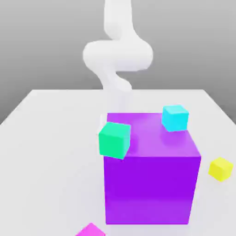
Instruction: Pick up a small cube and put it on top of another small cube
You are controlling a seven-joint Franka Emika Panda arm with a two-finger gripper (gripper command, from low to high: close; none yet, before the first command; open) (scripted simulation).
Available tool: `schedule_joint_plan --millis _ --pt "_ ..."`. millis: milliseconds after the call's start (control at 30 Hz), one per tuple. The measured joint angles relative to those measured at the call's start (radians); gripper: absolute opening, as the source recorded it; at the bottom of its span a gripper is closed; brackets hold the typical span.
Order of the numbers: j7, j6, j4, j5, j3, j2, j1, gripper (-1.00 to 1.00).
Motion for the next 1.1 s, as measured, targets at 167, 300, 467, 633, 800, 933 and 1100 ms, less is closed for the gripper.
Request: schedule_joint_plan --millis 167,300,467,633,800,933,1100 --pt "-0.218 0.094 -0.063 -0.048 0.046 0.197 0.133 0.00" --pt "-0.392 0.165 -0.112 -0.070 0.088 0.343 0.220 0.00" --pt "-0.612 0.255 -0.172 -0.091 0.141 0.524 0.331 0.00" --pt "-0.839 0.345 -0.233 -0.103 0.210 0.703 0.454 0.00" --pt "-1.031 0.441 -0.283 -0.129 0.271 0.883 0.518 0.00" --pt "-0.977 0.549 -0.260 -0.228 0.192 1.029 0.587 0.00" --pt "-0.951 0.592 -0.249 -0.264 0.146 1.086 0.625 -1.00"
